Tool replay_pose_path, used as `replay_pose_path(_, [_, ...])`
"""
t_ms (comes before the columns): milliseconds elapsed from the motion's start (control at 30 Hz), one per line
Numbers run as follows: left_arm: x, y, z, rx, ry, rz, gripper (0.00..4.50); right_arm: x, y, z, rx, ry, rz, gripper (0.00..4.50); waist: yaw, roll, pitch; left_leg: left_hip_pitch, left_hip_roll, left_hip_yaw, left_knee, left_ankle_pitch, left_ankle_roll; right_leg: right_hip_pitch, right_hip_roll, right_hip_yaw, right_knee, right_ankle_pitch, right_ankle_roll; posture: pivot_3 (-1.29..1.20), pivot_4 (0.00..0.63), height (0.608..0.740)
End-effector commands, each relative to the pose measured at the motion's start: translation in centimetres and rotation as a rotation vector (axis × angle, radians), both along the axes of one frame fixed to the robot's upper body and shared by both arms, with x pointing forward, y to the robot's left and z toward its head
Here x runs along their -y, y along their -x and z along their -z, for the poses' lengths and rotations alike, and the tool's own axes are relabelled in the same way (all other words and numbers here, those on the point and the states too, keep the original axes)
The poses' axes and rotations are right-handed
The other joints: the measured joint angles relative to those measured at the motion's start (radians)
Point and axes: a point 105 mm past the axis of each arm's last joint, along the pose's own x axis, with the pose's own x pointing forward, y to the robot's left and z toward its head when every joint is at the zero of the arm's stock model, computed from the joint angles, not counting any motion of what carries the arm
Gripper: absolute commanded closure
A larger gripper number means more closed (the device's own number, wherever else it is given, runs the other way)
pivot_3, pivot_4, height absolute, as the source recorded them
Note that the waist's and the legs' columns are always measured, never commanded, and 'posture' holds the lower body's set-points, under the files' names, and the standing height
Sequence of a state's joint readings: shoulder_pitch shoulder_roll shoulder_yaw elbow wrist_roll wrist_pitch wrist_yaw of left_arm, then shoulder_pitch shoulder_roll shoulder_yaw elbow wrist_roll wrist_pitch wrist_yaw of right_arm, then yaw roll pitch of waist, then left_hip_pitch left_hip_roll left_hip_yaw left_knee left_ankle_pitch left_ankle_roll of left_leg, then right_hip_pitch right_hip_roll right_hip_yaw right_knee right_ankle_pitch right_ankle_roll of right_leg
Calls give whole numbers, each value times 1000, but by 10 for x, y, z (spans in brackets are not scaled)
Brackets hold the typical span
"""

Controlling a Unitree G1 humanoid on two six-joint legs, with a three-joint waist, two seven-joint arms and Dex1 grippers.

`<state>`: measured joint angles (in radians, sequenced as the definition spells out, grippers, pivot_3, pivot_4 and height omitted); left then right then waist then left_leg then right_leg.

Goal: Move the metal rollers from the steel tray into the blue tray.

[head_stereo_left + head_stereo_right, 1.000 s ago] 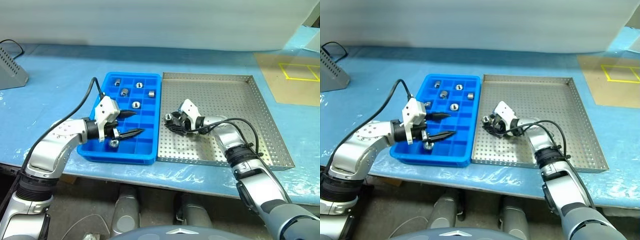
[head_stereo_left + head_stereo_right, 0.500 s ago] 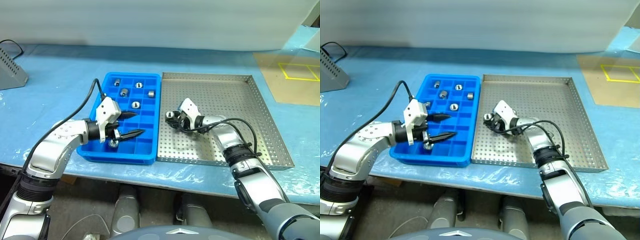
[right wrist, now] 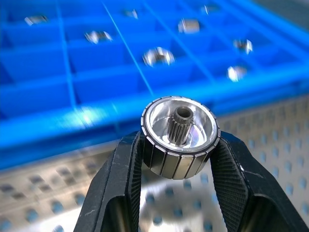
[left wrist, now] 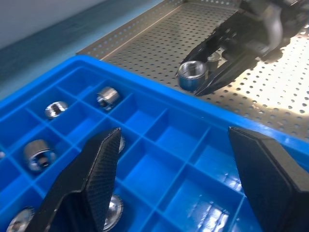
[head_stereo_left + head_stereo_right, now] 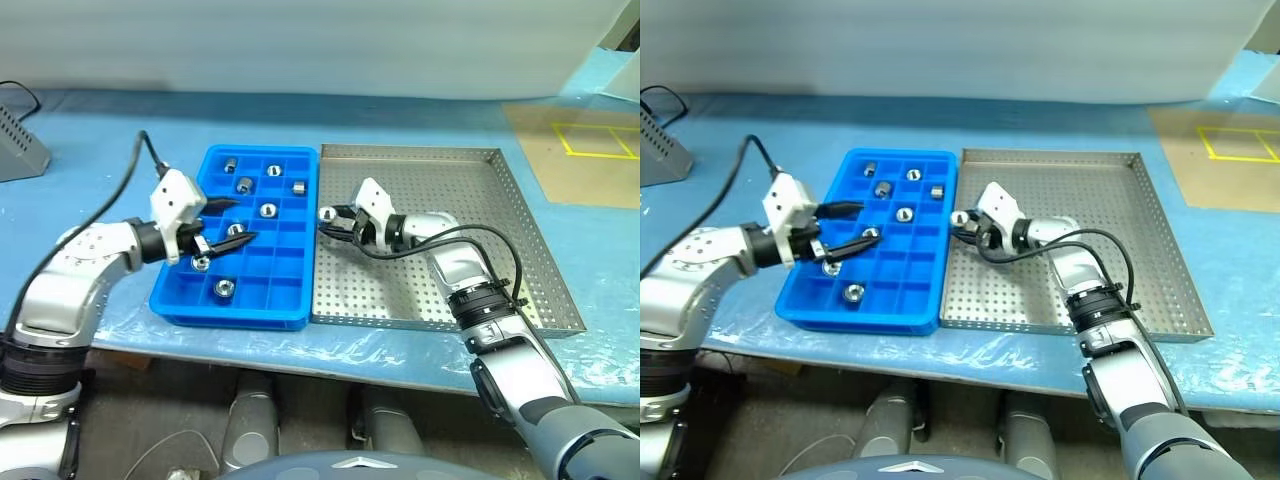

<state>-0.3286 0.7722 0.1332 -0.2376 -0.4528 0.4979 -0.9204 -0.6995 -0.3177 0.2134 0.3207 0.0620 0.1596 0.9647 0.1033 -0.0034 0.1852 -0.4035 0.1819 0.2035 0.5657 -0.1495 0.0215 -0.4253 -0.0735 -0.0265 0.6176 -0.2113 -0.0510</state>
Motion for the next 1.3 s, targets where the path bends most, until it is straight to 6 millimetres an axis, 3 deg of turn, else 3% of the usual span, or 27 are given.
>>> replay_pose_path(33, [-18,5,-10,28,-9,-26,734,-34,22,-29,59,-46,-163,2858,-6,0,0,0,0,0,0,0,0,0,0,0,0,0,0,128,150,740])
replay_pose_path(167, [-23,12,-2,-11,-6,-38,734,-63,36,-27,31,-55,-277,2858,-6,0,0,0,0,0,-1,0,0,-1,0,0,0,0,0,174,150,740])
replay_pose_path(400, [-19,29,10,-47,8,-70,734,-94,33,-13,-23,-67,-332,2858,3,-1,0,0,0,0,-2,0,0,-1,0,0,-1,0,-1,254,150,740])
replay_pose_path(600, [-25,41,20,-80,-1,-112,734,-94,29,15,-88,-9,-331,2858,21,-1,0,0,0,0,-3,0,0,-1,0,0,-2,0,-1,284,150,740])
replay_pose_path(733, [-34,42,22,-86,-3,-150,734,-94,28,14,-95,-18,-336,2858,25,-1,0,0,0,-1,-4,0,0,0,0,0,-2,-1,-1,284,150,740])
replay_pose_path(900, [-31,40,22,-90,-8,-135,734,-91,29,16,-139,-32,-340,2858,26,-1,0,0,0,-1,-4,0,0,0,0,0,-2,-1,-1,274,150,740])
replay_pose_path(1100, [-24,37,22,-89,-1,-104,734,-85,24,14,-125,-33,-306,845,25,-1,0,0,0,-1,-4,0,0,0,0,0,-2,0,-1,252,150,740])
replay_pose_path(1300, [-14,31,20,-89,1,-43,734,-61,13,-19,-84,-115,-241,845,26,-1,0,0,0,-1,-4,0,-1,0,0,0,-2,0,-1,187,150,740])
